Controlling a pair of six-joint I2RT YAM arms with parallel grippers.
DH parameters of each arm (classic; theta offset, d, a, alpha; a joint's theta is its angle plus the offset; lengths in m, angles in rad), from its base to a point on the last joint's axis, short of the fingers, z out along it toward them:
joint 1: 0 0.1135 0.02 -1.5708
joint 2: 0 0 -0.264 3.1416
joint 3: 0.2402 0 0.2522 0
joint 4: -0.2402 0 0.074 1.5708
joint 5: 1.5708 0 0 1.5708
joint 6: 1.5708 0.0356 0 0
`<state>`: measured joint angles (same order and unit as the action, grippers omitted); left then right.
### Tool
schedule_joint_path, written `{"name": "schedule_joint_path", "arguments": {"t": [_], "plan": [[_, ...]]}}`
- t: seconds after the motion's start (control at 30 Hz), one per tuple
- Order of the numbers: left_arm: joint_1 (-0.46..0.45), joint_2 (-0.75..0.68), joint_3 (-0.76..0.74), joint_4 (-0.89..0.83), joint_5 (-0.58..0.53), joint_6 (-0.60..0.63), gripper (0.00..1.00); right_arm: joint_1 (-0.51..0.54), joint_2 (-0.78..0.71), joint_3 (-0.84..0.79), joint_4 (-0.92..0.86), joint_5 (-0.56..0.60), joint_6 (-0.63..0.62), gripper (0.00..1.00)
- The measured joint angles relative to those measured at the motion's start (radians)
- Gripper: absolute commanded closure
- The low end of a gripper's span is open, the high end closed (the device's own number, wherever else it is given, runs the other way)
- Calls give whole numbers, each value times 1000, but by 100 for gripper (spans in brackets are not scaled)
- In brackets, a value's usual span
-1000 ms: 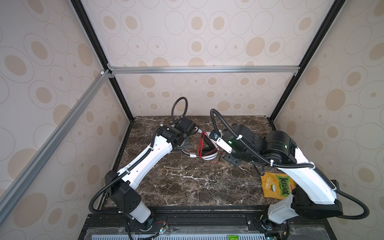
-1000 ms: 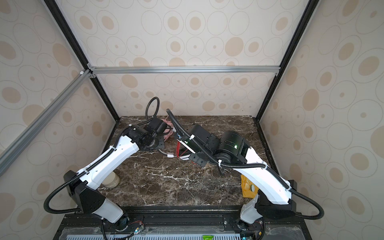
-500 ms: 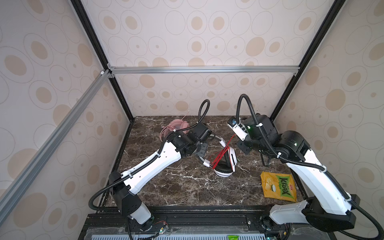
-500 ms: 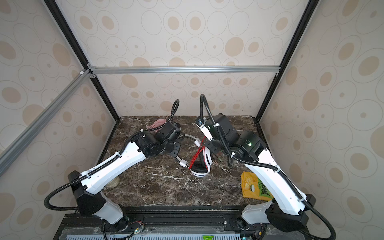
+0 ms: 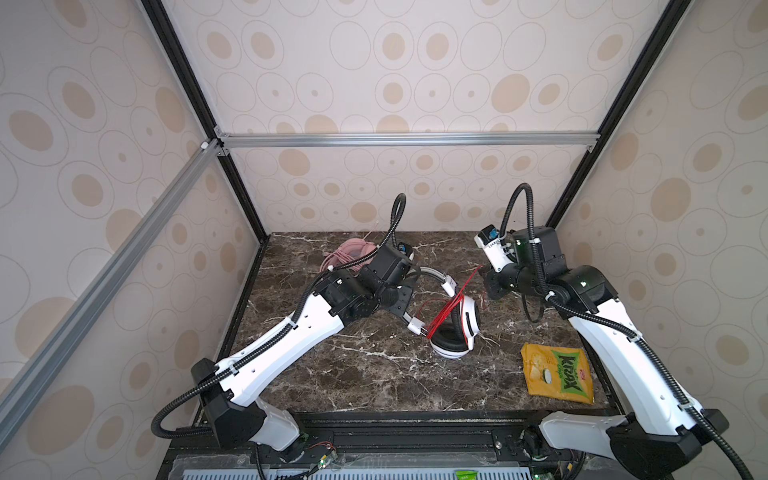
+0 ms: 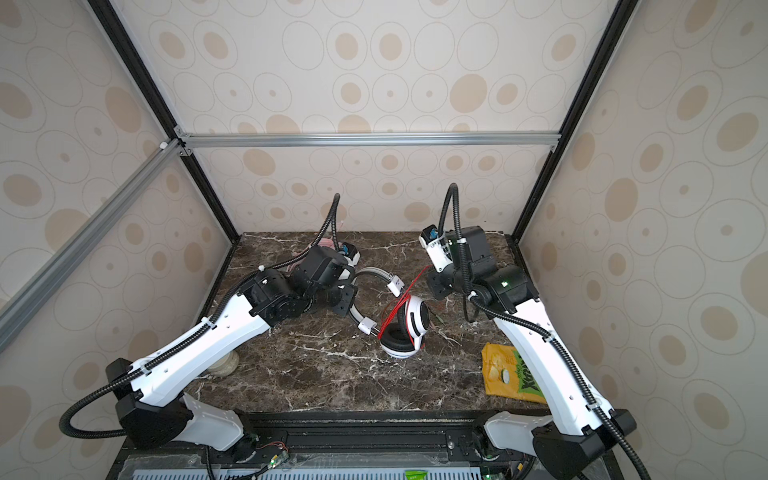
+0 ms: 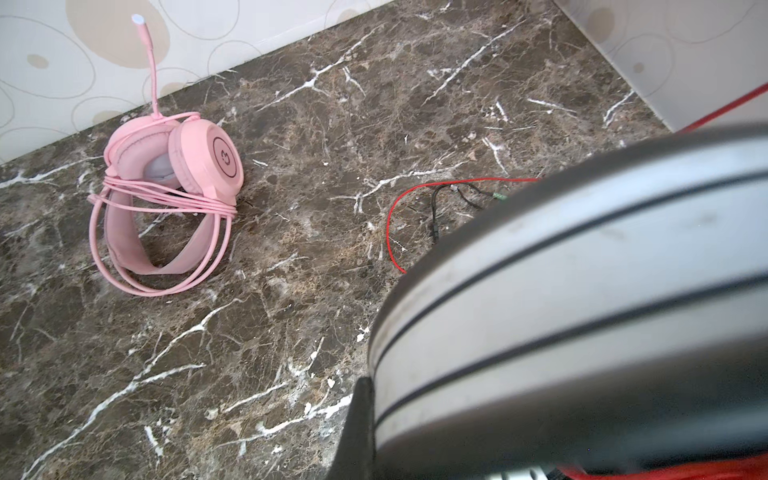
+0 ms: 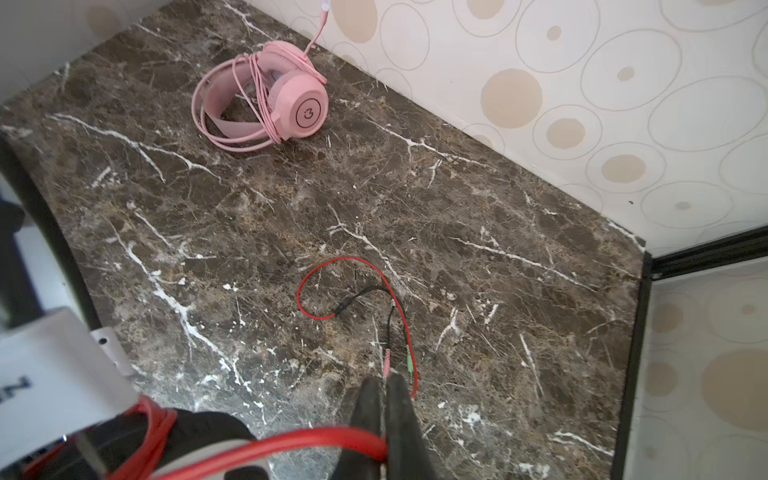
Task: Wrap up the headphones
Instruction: 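Wrap the red cable around the band with the right while the left raises the headset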
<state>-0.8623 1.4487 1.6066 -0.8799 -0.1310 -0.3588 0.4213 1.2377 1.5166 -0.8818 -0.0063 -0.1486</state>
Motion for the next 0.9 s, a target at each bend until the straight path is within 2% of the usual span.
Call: {"name": "schedule_joint_path", "arguments": {"t": [0.13,0.2,0.37,0.5,0.6,0.77,0.9], "plan": [[0,-21,-4,40,44,16,100,-56,-8,-40,34,-90,37,100],[0,-33,-14,63,74,23,100,-81,-6,-53,46,-137,53,97],[2,-47,-28,91,132,23,100,-123,14,-89,104,-294,77,85],[3,-47,-22,101,182,11,100,-163,28,-214,235,-460,128,71],[19,-42,19,98,230,-16,100,-197,64,-322,350,-584,212,67],[105,-38,87,119,313,-121,100,-208,158,-418,474,-760,344,71],[213,-38,112,134,335,-219,100,-208,189,-464,494,-831,385,70]]}}
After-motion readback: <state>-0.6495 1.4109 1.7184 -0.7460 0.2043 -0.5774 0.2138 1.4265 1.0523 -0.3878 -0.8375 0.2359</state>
